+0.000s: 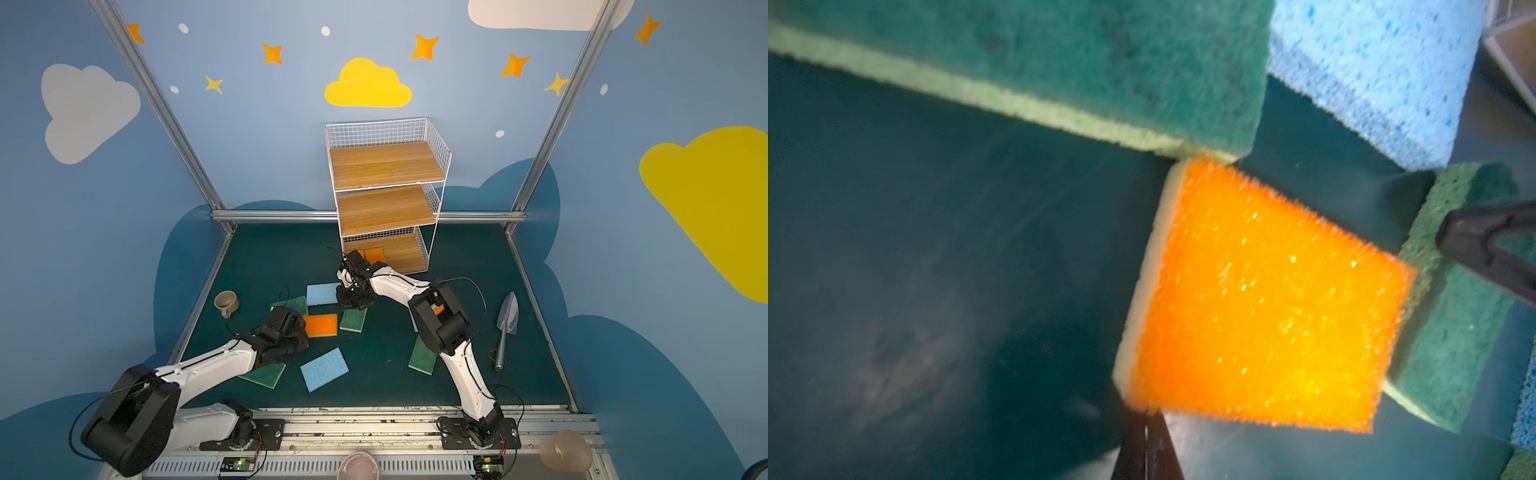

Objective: Arrange cleaning sponges on a shelf
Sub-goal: Rotate the cleaning sponge at the center of the table.

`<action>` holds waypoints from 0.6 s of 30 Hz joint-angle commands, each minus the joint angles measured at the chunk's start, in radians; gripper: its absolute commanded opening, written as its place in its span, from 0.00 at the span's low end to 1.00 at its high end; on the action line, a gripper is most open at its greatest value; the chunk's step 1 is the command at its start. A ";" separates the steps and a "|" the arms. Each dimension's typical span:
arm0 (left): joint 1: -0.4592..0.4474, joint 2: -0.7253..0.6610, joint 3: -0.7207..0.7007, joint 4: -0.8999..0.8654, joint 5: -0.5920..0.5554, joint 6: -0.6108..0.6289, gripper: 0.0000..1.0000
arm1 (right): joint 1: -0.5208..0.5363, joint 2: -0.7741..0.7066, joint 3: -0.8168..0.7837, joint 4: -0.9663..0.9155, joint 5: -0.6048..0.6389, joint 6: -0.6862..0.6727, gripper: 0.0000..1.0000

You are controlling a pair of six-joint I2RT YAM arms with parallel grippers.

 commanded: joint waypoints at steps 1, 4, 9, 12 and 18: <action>0.019 0.028 -0.010 -0.025 0.004 0.023 0.07 | 0.008 -0.025 -0.039 0.002 0.025 -0.024 0.00; 0.043 0.026 -0.015 -0.015 0.006 0.029 0.08 | 0.013 -0.063 -0.089 0.020 0.026 -0.025 0.00; 0.085 0.025 -0.014 -0.018 0.006 0.046 0.09 | 0.037 -0.103 -0.154 0.045 0.005 -0.020 0.00; 0.107 0.019 -0.020 -0.014 0.006 0.053 0.11 | 0.059 -0.118 -0.178 0.050 0.002 -0.024 0.00; 0.151 0.028 -0.026 0.018 0.015 0.070 0.14 | 0.092 -0.151 -0.203 0.047 0.006 -0.028 0.00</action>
